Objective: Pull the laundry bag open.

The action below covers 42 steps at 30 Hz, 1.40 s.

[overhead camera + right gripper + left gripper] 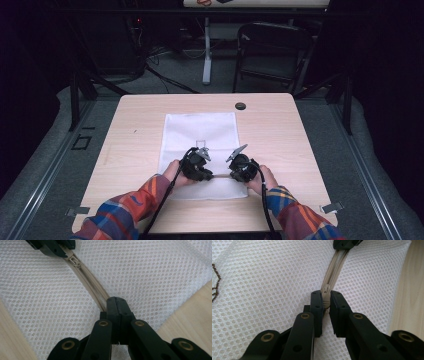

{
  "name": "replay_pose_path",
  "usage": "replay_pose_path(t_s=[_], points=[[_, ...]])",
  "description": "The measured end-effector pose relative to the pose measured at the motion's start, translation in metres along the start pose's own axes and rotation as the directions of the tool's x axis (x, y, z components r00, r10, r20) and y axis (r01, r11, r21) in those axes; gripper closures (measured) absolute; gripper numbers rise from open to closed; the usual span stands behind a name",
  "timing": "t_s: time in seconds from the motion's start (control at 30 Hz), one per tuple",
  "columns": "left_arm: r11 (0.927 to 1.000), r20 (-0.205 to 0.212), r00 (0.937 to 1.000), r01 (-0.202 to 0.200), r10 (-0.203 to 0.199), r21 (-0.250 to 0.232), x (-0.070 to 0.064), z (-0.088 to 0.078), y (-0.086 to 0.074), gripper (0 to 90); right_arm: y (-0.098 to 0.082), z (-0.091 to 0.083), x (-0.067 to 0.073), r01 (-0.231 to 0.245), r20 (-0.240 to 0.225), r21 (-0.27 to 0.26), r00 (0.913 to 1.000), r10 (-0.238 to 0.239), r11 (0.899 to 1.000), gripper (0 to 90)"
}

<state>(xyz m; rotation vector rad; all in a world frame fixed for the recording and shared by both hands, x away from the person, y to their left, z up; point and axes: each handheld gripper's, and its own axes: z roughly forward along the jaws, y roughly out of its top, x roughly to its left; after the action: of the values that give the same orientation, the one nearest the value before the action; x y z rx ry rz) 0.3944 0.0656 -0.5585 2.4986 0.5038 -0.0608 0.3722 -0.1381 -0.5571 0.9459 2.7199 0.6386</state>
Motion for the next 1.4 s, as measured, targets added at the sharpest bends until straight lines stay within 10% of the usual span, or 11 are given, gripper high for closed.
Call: replay_pose_path(t_s=[1.4], points=[[0.9994, -0.053, 0.998, 0.035, -0.035, -0.008, -0.0038, 0.0006, -0.0019, 81.9, -0.0019, -0.0004, -0.0028, -0.022, -0.02, -0.009, 0.9996, 0.021, 1.0, 90.0]])
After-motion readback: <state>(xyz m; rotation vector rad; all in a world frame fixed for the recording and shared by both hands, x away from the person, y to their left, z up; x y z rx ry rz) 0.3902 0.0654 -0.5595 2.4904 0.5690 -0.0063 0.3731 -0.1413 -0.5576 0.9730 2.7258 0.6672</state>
